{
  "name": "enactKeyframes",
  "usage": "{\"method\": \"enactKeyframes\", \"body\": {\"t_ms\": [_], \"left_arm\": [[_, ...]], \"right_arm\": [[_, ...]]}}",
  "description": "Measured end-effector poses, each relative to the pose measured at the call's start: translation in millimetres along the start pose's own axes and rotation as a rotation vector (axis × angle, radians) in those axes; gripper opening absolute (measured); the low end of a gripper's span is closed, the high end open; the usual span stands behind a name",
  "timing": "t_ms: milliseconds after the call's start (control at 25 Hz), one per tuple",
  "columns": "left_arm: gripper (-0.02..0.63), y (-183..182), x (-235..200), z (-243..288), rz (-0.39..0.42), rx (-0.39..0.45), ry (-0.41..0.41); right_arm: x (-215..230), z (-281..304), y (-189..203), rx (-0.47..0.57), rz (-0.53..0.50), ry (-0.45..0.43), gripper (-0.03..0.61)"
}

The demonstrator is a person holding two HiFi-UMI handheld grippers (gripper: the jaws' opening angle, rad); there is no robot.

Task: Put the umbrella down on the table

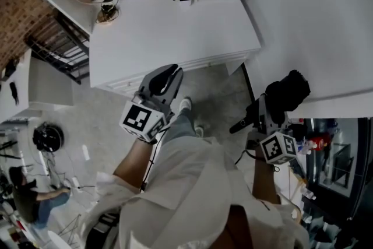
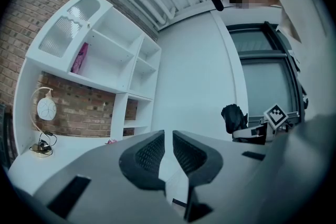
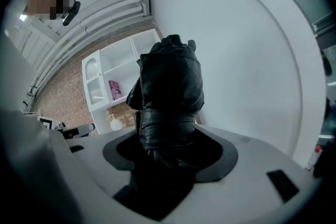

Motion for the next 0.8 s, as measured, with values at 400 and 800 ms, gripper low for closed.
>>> {"method": "enactKeyframes", "body": {"t_ms": [400, 800], "left_arm": [[0.066, 22.3, -74.7, 66.7, -0.024, 0.004, 0.0], [0.066, 42.6, -172.5, 157.1, -0.063, -0.028, 0.039]], "right_arm": [[-9.0, 95.3, 12.5, -0.026, -0.027, -0.023, 0.27], [-24.3, 225.7, 33.0, -0.081, -0.056, -0.02, 0.27]]}}
Point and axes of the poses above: the fingertips, and each gripper's own axes: z forward along the fingers, x to its right, y out of its underside, the point moved 2 cm from there along -z, backward along the fingers, and after that the axes turned 13 degrees about x, right-handed, at the moved point
